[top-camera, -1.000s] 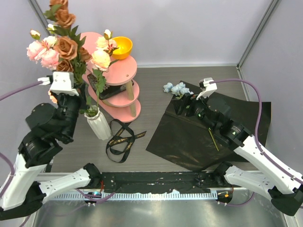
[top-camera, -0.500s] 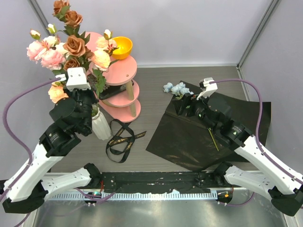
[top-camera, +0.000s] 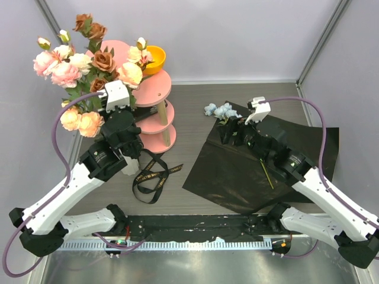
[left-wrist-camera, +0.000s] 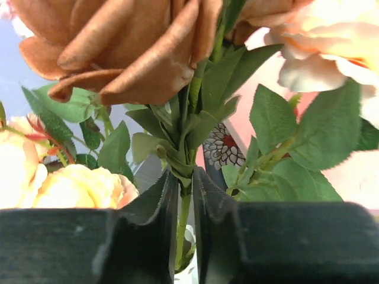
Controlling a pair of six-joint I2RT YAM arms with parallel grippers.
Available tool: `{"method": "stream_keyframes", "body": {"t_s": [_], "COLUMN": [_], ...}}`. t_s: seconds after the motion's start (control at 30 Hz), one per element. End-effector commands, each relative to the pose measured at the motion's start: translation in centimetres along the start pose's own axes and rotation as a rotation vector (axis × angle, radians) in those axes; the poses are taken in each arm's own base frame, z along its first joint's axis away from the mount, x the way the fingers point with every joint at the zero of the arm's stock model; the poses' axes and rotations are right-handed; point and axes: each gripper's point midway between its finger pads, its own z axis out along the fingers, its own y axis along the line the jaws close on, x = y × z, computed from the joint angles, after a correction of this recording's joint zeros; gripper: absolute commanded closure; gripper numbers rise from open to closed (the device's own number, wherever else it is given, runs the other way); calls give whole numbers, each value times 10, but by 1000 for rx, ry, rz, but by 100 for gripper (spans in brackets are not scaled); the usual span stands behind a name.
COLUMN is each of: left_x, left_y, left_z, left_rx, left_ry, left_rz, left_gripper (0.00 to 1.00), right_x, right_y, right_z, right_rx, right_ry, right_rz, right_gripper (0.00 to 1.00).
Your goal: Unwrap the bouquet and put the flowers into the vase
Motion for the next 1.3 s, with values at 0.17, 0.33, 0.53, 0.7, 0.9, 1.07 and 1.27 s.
{"method": "stream_keyframes", "body": {"t_s": [0.17, 0.33, 0.53, 0.7, 0.9, 1.07, 1.27], "left_x": [7, -2, -23, -57, -70, -67, -73], "left_y": [30, 28, 30, 23, 11, 5, -2], "left_z": [-2, -14, -43, -79, -111, -117, -127], "left_rx": [-132, 66, 341, 651, 871, 910, 981], "left_ry": [27, 73, 87, 25, 37, 58, 64], "left_rz": [-199, -297, -440, -529, -510, -476, -498], "left_gripper": [16, 0, 0, 0, 0, 0, 0], "right_x": [40, 81, 124, 155, 179, 196, 204], "right_y": [-82, -135, -183, -217, -235, -247, -255], "right_z": [37, 46, 58, 64, 72, 79, 84], "right_rx": [395, 471, 586, 656, 664, 681, 697], "right_ry": [252, 383, 515, 590, 598, 643, 678], "right_rz": [-37, 14, -54, -81, -115, -159, -199], "right_gripper": [17, 18, 20, 27, 42, 48, 70]}}
